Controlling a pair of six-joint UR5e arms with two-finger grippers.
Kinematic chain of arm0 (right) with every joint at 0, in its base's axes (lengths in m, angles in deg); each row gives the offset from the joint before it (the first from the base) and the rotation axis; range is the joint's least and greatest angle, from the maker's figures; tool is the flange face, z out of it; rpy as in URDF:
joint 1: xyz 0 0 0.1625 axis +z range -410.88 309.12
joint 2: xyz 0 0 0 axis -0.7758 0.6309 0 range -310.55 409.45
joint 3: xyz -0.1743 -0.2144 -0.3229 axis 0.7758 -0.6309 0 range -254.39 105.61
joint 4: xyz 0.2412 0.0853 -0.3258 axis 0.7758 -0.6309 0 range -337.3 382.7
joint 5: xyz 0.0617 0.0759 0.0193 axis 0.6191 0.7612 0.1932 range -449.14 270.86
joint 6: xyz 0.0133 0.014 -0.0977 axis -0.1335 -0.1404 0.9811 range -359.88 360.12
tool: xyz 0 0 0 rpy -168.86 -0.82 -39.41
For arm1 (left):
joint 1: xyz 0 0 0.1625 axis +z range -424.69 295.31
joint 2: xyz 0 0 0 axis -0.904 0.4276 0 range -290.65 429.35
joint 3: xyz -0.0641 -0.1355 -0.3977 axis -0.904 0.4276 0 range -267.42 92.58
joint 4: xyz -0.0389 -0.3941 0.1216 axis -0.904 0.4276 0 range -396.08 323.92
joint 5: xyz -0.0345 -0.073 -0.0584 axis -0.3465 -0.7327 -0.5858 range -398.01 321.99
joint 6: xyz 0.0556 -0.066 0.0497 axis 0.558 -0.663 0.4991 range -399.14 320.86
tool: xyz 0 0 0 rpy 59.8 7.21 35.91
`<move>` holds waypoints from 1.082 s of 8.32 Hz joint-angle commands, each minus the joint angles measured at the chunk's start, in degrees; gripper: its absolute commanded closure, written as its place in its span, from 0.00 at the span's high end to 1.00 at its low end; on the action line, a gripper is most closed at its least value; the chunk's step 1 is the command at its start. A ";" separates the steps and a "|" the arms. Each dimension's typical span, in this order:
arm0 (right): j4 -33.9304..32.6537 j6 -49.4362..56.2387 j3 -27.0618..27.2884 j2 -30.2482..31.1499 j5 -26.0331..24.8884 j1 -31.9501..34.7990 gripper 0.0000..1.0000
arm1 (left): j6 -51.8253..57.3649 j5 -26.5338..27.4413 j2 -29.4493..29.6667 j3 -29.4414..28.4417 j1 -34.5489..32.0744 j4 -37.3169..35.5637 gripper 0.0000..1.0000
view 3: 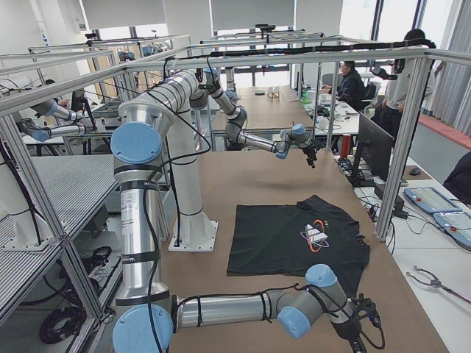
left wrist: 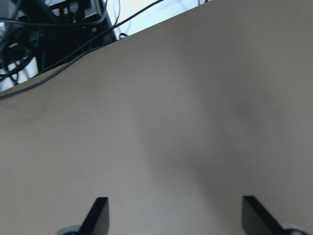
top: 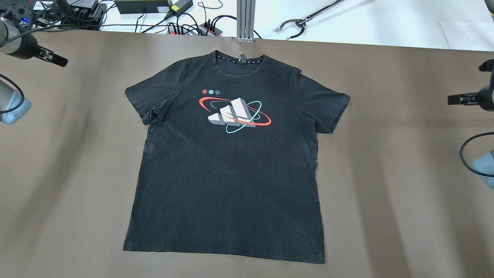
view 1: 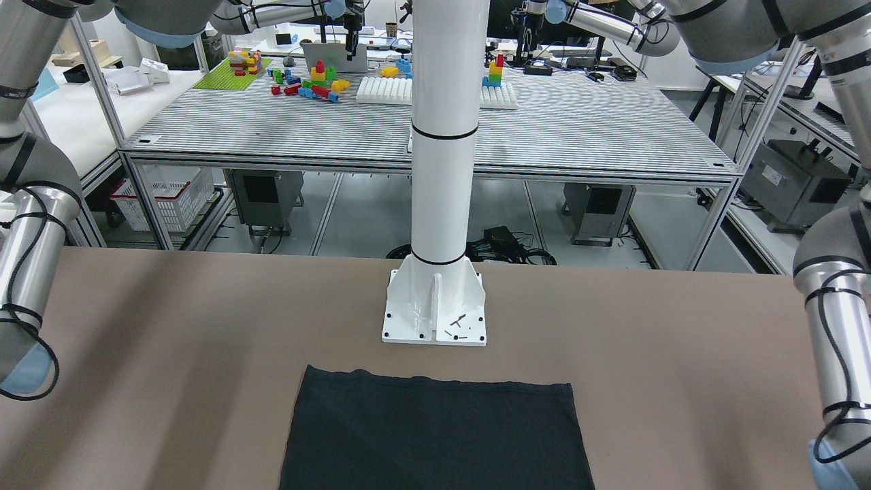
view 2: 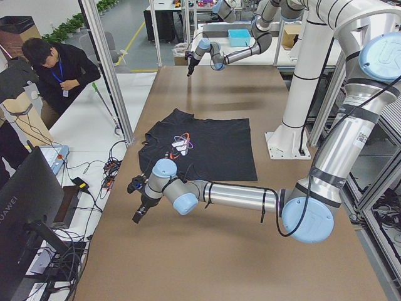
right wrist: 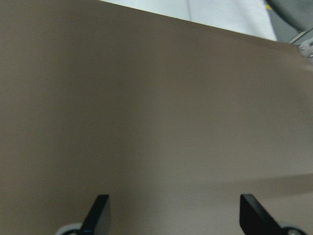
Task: Fold clothes
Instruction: 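Move both grippers in toward the shirt's sleeves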
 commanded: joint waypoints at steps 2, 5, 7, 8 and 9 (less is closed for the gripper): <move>5.44 -8.14 -0.55 -2.90 0.85 -8.66 0.94 | -14.63 -0.31 6.86 -5.93 10.74 5.61 0.95; 5.52 -8.06 -0.55 -3.17 0.59 -9.81 0.94 | -16.42 -0.31 8.89 -13.06 12.96 12.66 0.95; 5.61 -7.97 -0.63 -3.17 0.50 -10.51 0.94 | -16.42 -0.40 8.99 -12.99 13.23 12.75 0.92; 5.61 -7.97 -0.63 -3.17 0.50 -10.60 0.94 | -16.42 -0.40 9.07 -13.07 13.32 12.75 0.81; 5.61 -7.97 -0.55 -3.17 0.50 -10.60 0.94 | -16.42 -0.40 9.07 -13.07 13.58 12.75 0.69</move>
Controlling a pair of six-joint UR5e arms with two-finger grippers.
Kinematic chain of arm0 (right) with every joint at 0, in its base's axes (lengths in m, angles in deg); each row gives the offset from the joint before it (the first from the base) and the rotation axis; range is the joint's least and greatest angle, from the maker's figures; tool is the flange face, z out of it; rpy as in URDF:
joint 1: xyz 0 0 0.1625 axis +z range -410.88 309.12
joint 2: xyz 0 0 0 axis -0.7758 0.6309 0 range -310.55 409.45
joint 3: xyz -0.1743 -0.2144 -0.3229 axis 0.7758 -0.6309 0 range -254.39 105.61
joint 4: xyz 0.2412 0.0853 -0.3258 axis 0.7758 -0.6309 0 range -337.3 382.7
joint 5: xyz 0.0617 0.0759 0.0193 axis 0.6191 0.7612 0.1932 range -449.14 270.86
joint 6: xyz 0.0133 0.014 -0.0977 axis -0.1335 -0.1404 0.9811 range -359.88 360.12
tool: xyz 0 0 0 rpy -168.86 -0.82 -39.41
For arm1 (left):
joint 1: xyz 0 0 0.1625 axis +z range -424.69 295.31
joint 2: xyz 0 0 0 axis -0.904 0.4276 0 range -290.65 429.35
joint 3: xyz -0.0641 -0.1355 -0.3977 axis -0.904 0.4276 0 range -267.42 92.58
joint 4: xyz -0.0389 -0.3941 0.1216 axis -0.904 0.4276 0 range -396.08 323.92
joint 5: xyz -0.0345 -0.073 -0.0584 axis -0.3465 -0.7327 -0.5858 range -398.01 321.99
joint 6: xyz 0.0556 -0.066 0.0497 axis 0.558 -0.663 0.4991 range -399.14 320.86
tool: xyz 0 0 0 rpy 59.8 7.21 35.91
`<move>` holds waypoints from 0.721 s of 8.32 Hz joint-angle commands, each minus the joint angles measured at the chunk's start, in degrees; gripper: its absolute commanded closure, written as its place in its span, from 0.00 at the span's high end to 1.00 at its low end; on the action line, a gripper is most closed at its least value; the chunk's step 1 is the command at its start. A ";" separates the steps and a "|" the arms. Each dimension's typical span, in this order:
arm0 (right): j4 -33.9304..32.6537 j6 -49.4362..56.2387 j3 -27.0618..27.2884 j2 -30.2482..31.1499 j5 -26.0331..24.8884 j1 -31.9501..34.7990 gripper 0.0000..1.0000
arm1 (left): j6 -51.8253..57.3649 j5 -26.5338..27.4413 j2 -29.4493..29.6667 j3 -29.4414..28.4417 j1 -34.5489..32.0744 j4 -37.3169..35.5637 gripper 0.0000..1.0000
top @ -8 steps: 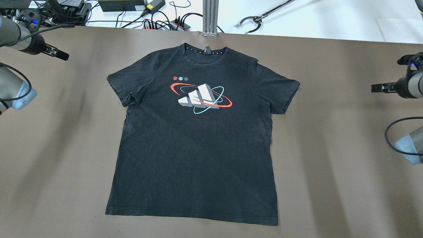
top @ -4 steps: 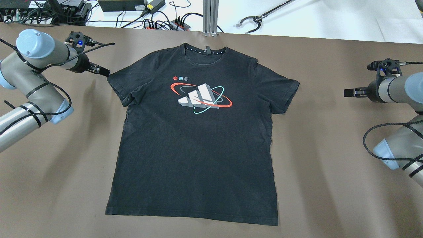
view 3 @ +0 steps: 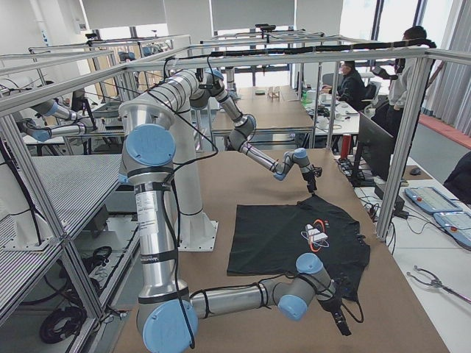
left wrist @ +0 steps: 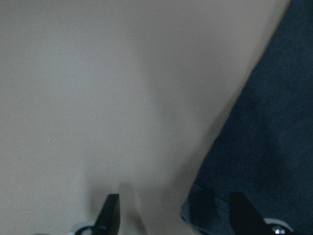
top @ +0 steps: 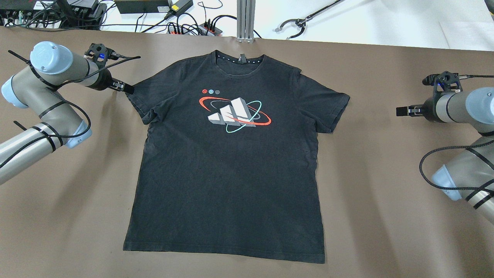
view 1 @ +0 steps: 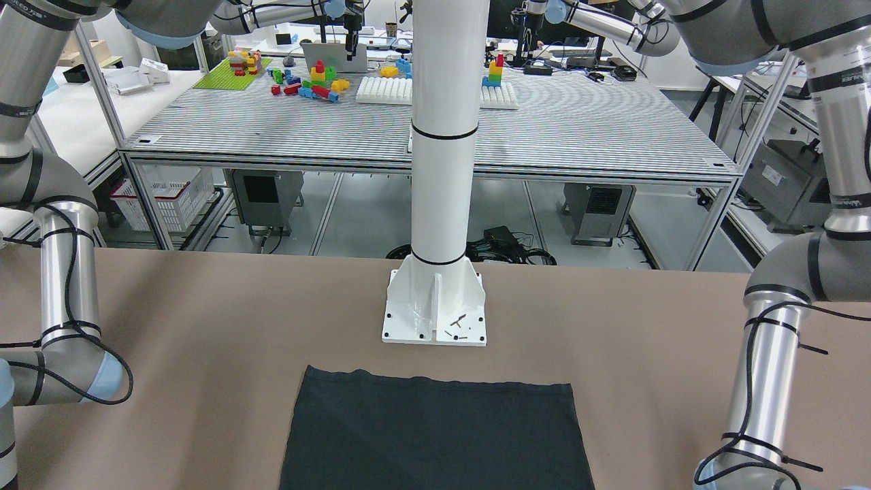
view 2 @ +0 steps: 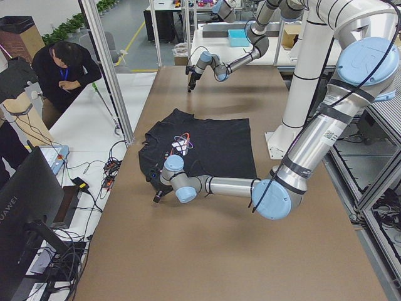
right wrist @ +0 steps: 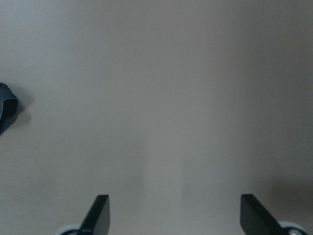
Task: Fold clothes
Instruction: 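Move both grippers in toward the shirt's sleeves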
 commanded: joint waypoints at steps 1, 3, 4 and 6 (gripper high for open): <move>0.10 0.02 -0.01 0.00 -0.01 -0.32 0.94 | -0.03 -0.01 0.09 -0.03 0.81 0.10 0.64; 0.01 0.02 -0.02 0.00 -0.01 -0.50 0.94 | -0.03 -0.01 0.09 -0.03 0.90 0.10 0.56; 0.10 0.02 -0.02 0.00 -0.01 -0.50 0.94 | -0.03 -0.01 0.09 -0.03 0.99 0.18 0.49; 0.10 0.02 -0.02 0.00 -0.01 -0.59 0.94 | -0.20 -0.19 0.09 0.32 0.90 0.18 0.12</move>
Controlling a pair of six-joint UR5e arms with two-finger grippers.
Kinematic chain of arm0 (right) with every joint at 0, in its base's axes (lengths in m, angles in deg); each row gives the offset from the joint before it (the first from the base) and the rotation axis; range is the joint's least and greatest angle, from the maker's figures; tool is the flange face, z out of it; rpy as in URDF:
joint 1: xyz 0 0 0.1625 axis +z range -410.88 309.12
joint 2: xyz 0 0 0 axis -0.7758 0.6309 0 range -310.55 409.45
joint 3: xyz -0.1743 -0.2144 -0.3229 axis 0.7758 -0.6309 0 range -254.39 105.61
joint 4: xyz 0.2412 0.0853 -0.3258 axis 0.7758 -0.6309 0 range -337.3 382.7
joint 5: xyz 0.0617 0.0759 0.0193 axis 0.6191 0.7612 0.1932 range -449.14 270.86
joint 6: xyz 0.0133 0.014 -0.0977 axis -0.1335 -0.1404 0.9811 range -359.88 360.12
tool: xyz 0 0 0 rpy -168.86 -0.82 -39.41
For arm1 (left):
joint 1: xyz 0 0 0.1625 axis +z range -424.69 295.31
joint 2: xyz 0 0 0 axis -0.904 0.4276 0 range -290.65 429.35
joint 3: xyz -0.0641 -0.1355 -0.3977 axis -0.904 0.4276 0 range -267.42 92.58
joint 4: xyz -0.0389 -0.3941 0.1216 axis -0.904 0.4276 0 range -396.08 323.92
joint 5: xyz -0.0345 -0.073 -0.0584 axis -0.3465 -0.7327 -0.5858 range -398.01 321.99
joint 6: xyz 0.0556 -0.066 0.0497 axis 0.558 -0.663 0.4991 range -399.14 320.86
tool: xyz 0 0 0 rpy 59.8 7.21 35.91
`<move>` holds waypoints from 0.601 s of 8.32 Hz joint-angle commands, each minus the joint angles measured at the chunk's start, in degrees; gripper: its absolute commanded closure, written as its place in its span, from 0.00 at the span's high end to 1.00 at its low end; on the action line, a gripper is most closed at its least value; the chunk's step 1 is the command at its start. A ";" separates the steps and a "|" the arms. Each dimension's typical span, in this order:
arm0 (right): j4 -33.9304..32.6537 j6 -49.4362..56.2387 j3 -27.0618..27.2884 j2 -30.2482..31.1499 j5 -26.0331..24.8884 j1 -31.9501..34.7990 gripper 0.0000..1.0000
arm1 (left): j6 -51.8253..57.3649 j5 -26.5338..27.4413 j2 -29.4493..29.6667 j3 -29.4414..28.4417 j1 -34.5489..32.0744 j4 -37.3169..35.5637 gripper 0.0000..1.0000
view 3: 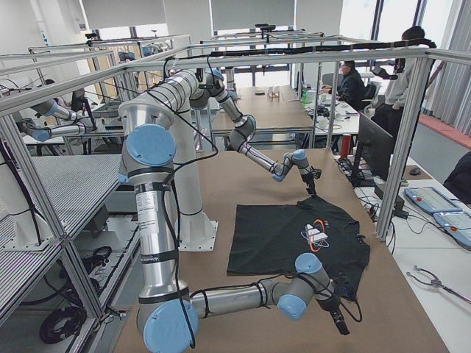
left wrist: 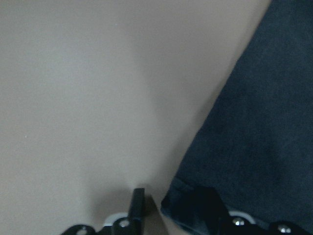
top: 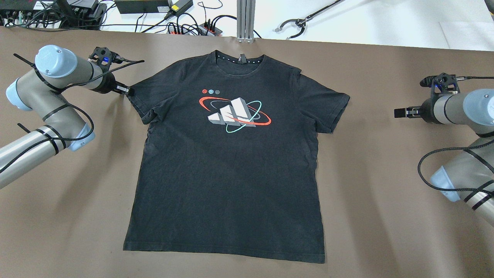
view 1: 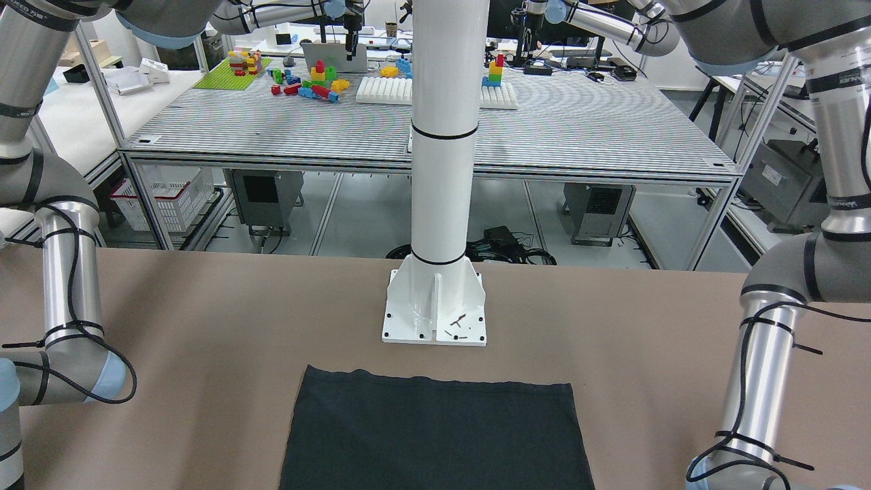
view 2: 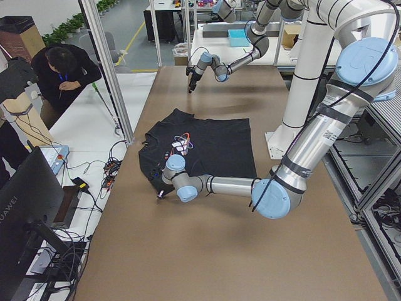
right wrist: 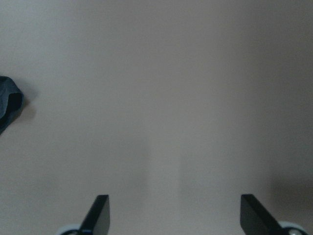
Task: Fold clothes
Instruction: 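Move both grippers in toward the shirt's sleeves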
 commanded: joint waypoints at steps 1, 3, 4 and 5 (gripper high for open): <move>0.02 -0.08 0.00 0.00 0.00 -0.32 0.94 | -2.95 -1.09 -0.01 0.49 -0.11 0.45 0.00; 0.11 -0.08 0.00 0.00 -0.09 -0.58 0.94 | -6.04 -1.27 0.08 0.92 -0.20 1.51 0.00; 0.11 -0.08 0.00 0.00 -0.18 -0.76 0.94 | -6.22 -1.36 0.25 1.80 -0.29 1.60 0.00; 0.19 -0.08 0.00 0.00 -0.18 -0.76 0.94 | -7.79 -2.06 0.26 2.94 -0.29 1.60 0.00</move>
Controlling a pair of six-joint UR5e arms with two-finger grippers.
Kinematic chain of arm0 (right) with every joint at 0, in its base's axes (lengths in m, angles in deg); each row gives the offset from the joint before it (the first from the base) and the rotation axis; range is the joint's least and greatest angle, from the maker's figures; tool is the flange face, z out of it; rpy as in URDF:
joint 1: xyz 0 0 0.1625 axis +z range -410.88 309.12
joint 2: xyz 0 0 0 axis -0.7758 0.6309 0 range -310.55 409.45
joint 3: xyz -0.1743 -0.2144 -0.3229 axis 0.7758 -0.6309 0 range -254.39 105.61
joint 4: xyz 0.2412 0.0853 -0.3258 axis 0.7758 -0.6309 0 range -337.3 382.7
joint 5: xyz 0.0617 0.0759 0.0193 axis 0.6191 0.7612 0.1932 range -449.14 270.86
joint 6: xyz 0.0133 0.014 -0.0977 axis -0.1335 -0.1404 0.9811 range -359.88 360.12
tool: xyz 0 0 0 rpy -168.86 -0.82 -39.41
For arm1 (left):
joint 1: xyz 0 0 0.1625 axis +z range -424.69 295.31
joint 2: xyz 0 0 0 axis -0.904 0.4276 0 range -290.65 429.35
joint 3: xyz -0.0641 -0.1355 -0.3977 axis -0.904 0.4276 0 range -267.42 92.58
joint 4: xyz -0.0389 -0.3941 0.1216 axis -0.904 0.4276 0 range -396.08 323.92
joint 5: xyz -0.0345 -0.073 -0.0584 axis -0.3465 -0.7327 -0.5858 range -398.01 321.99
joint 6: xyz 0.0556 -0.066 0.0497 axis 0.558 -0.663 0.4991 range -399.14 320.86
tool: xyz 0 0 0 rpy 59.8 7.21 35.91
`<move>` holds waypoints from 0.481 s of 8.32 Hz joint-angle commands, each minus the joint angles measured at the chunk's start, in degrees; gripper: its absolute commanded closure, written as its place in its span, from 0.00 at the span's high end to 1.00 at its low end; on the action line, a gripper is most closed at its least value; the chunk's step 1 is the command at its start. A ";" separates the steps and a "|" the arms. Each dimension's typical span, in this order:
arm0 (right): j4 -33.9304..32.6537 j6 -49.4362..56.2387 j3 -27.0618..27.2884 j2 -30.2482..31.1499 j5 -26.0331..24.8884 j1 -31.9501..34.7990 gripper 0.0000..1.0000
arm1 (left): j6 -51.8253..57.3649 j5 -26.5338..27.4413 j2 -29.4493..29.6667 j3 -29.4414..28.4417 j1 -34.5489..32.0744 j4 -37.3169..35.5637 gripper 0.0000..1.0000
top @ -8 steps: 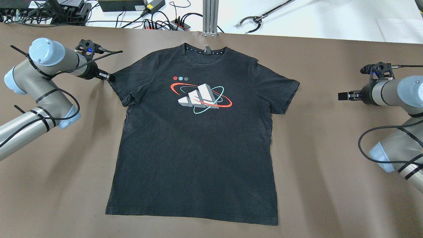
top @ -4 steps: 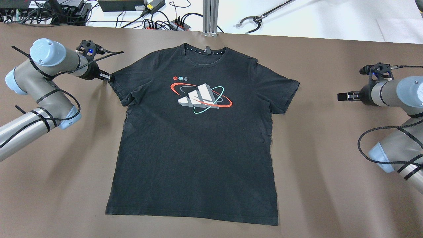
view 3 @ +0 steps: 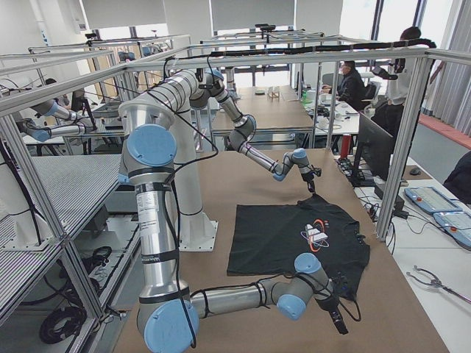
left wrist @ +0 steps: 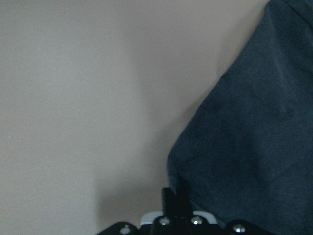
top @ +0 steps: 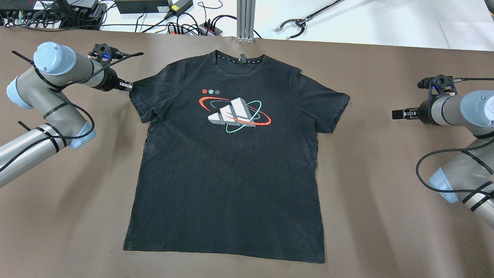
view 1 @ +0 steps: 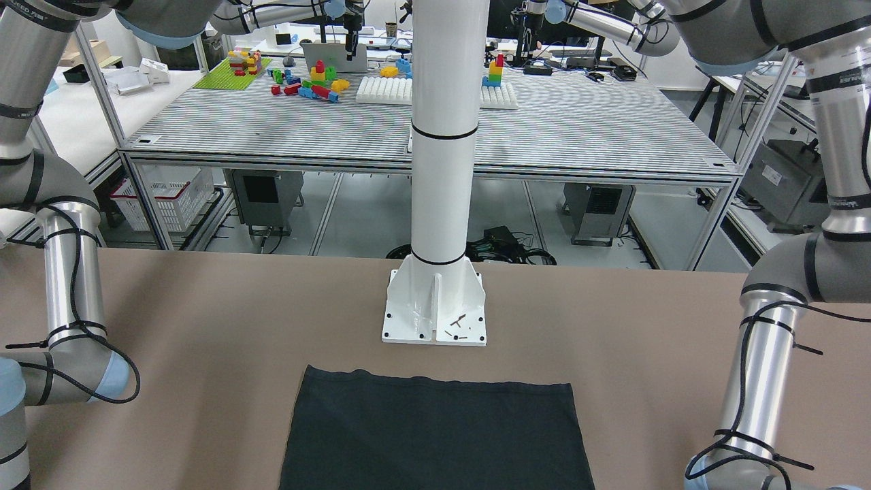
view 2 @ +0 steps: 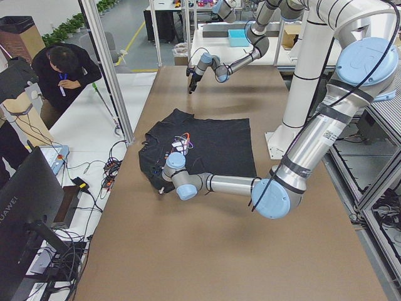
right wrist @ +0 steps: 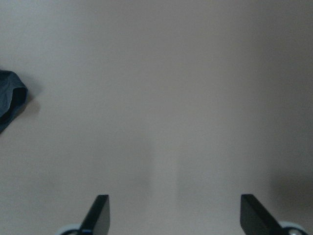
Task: Fold clothes
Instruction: 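Move both grippers in toward the shirt's sleeves, then grasp the sleeve nearest the left gripper and fold it inward over the chest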
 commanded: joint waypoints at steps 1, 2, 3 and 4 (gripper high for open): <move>0.09 0.00 0.00 0.00 -0.06 -0.16 0.94 | -5.25 -0.87 0.12 3.43 -0.08 0.11 0.00; 0.09 0.00 0.00 0.00 -0.06 -0.16 0.94 | -8.06 -0.87 0.29 5.36 0.10 0.11 0.00; 0.09 -0.09 0.00 0.00 -0.06 -0.16 0.94 | -10.53 -0.87 1.77 6.77 0.01 -0.24 0.00; 0.09 -0.09 0.00 0.00 -0.06 -0.16 0.94 | -14.38 -0.61 4.66 6.61 0.10 -0.94 0.00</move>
